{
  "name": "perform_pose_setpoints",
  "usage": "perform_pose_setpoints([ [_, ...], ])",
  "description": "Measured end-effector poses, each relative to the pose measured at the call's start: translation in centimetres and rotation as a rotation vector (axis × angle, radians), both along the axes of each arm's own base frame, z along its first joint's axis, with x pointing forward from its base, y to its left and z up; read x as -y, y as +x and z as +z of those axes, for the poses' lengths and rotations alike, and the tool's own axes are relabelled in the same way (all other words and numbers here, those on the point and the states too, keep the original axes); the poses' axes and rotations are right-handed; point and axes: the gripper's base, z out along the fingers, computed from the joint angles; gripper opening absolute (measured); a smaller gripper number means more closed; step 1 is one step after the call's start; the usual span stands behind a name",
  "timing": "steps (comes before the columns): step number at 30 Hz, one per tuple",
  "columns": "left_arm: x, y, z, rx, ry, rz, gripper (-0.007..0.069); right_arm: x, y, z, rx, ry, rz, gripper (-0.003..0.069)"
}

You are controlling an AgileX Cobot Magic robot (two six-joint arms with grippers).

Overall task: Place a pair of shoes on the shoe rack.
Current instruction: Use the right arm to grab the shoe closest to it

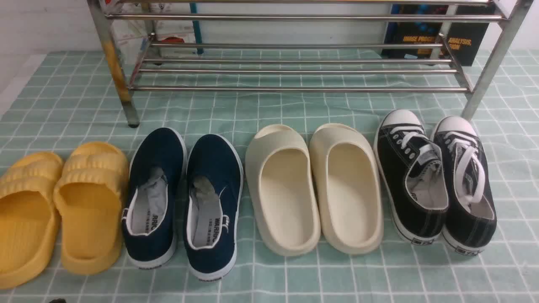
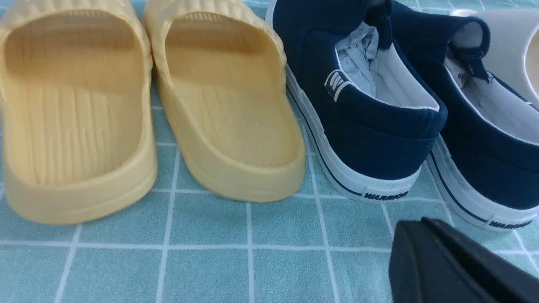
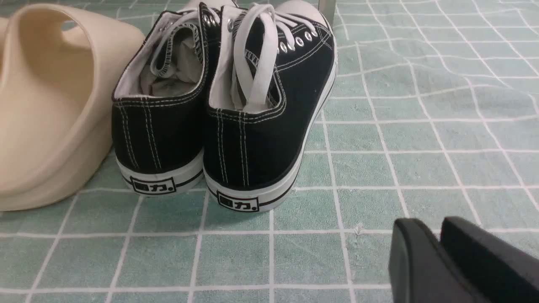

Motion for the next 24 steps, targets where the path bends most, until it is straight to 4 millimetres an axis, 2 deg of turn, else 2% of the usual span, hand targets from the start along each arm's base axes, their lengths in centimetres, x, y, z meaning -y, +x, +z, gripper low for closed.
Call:
perform_pose_setpoints([
  [24,0.0,0.0,0.0,0.0,0.0,0.0,-0.0003,0.17,0.0,0.01,0.0,-0.05,-0.004,0.0141],
])
